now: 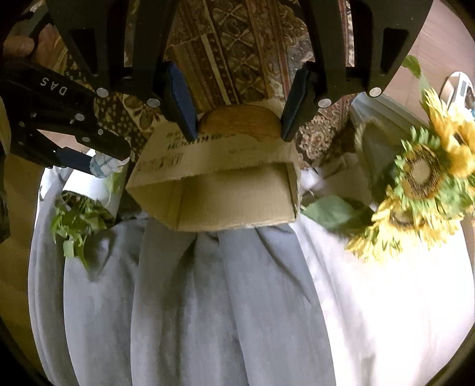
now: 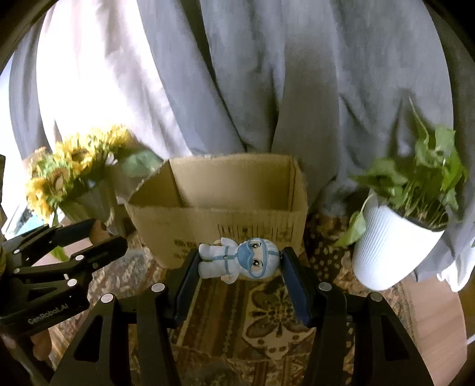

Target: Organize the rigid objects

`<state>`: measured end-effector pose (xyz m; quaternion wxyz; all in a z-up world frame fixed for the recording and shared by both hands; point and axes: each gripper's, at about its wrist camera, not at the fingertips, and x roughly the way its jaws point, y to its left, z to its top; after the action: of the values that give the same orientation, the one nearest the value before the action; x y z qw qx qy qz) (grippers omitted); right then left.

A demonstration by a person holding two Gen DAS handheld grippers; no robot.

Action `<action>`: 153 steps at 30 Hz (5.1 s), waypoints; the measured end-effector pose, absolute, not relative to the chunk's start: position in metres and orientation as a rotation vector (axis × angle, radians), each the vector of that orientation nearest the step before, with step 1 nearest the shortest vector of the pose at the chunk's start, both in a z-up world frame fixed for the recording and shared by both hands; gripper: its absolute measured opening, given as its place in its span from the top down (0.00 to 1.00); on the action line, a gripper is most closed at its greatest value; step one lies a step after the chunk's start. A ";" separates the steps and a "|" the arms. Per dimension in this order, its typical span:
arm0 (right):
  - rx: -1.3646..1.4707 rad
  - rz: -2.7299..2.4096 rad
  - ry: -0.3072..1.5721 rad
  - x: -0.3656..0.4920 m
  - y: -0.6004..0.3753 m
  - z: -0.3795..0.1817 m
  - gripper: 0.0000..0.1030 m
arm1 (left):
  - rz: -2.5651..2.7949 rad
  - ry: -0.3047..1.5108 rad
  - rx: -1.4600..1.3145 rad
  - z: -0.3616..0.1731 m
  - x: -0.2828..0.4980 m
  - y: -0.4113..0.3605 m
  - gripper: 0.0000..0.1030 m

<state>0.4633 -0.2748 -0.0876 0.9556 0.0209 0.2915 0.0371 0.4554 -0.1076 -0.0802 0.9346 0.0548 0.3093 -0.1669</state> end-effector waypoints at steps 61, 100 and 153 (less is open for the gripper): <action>0.054 0.082 0.822 0.616 -0.287 -0.057 0.36 | -0.176 0.795 0.174 -0.046 0.585 -0.126 0.20; 0.035 0.002 0.536 0.273 -0.250 0.010 0.08 | -0.060 0.460 0.156 0.020 0.230 -0.091 0.00; 0.040 -0.057 0.404 -0.020 -0.213 0.037 0.07 | -0.072 0.331 0.148 0.054 -0.037 -0.062 0.00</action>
<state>-0.0202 -0.2128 0.0368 0.9791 0.0199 0.2004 -0.0284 -0.0368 -0.0625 0.0543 0.9829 0.0735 0.1647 -0.0359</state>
